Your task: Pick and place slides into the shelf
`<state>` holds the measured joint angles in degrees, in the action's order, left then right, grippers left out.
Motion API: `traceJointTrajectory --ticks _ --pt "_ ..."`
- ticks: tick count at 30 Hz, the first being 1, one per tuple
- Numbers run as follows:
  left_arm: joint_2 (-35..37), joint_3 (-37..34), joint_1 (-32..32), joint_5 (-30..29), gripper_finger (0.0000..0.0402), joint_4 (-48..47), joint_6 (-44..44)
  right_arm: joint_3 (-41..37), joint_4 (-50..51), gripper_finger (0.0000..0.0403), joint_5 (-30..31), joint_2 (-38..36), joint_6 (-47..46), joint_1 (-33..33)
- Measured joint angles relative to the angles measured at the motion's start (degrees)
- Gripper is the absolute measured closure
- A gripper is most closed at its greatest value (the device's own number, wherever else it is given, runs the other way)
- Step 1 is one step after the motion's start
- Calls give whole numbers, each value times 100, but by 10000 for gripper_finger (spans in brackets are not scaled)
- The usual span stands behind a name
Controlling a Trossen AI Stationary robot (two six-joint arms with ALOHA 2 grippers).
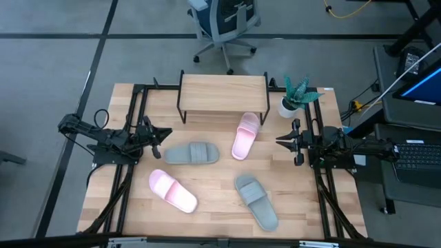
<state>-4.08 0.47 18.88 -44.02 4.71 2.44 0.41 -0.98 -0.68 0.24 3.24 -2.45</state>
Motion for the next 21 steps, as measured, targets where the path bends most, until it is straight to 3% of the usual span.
traceJointTrajectory --ticks 11,16,21 --pt "1 -1 0 -1 368 0 -20 1 0 341 0 0 -1 0" --pt "0 -2 -1 -1 368 0 -714 2 1 341 -1 -1 -2 0" --pt "0 0 1 -1 368 0 -726 2 1 341 1 -1 -4 2"
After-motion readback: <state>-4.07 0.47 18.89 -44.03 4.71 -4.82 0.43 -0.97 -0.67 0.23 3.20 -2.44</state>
